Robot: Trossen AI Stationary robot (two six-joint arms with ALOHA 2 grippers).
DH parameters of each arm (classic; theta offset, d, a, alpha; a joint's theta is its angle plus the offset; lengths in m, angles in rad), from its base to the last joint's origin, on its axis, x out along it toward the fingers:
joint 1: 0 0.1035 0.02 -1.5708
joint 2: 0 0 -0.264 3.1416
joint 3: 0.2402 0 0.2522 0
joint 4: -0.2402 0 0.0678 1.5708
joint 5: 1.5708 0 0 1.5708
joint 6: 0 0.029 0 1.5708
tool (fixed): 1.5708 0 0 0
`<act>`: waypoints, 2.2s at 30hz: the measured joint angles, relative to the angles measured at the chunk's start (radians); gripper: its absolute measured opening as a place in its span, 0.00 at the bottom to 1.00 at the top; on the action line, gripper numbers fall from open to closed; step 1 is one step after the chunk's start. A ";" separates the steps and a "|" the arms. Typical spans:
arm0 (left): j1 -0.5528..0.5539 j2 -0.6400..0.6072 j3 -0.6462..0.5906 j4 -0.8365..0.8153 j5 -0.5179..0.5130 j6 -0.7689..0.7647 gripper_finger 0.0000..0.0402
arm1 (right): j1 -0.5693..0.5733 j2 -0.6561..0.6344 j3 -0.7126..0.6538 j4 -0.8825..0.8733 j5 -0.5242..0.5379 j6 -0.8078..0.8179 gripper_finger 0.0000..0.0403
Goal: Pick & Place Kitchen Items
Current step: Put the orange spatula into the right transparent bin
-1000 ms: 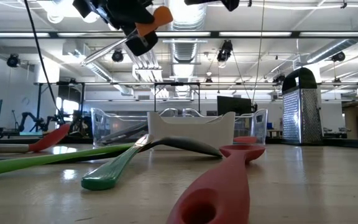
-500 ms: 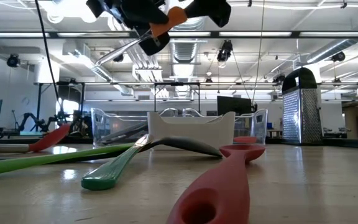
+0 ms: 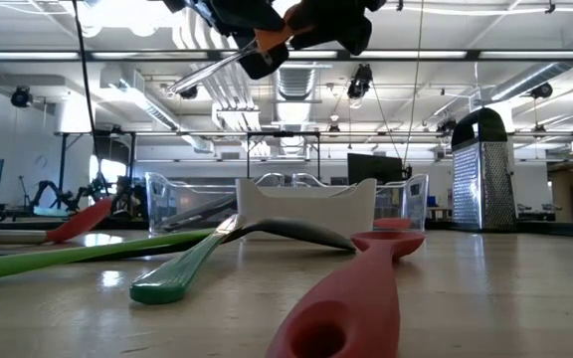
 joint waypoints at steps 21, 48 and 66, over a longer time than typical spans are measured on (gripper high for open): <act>0.000 0.024 0.020 -0.033 0.002 0.004 0.10 | -0.015 0.007 -0.001 0.001 -0.001 -0.082 0.02; 0.090 -0.165 0.019 -0.122 -0.190 0.019 0.56 | -0.138 -0.091 -0.029 -0.343 0.284 0.008 0.02; 0.088 -0.379 -0.269 0.260 -0.192 -0.048 0.56 | -0.623 -0.343 -0.388 -0.034 0.040 -0.187 0.02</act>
